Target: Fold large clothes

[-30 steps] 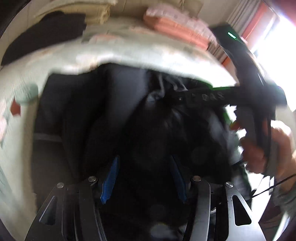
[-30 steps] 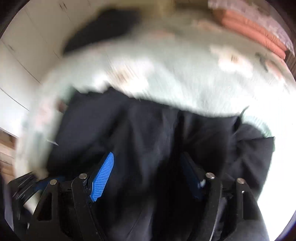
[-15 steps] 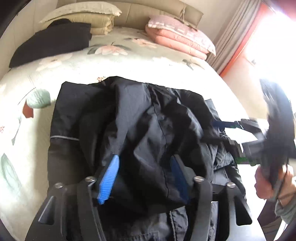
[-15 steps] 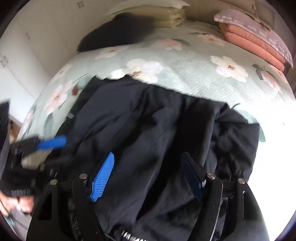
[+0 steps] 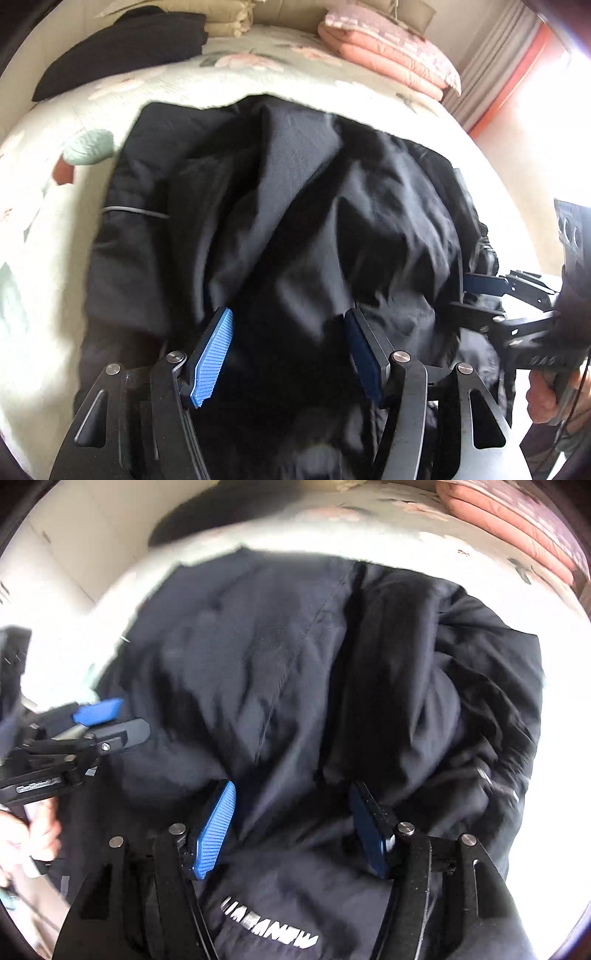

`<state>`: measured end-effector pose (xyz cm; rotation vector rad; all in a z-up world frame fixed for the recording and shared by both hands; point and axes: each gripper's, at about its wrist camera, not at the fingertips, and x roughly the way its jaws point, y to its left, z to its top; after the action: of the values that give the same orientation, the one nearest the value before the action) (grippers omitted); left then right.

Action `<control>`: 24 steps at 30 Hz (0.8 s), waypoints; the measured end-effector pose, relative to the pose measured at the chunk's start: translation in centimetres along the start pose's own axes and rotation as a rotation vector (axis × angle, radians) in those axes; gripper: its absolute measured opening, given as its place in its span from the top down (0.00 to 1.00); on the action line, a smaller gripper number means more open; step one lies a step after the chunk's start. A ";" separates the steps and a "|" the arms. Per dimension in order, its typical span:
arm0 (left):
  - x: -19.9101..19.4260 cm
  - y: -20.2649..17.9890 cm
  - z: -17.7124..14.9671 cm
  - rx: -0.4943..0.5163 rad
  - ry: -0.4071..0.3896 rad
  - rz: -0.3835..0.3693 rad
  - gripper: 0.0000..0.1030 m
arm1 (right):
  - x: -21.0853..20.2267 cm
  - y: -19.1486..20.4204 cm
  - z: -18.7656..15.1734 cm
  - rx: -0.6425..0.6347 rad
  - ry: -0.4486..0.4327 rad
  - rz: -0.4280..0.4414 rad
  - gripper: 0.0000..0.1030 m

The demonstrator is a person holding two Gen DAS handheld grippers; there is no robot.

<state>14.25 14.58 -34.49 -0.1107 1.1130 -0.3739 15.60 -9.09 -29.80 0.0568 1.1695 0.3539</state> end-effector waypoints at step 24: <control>-13.6 11.7 -17.4 -0.119 0.141 0.115 0.38 | -11.2 -3.4 -28.7 0.454 0.061 -0.186 0.25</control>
<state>-3.72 31.92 -33.73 -0.1267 1.2749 -0.2153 -13.44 -19.67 -31.98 0.3326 1.2862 -0.0794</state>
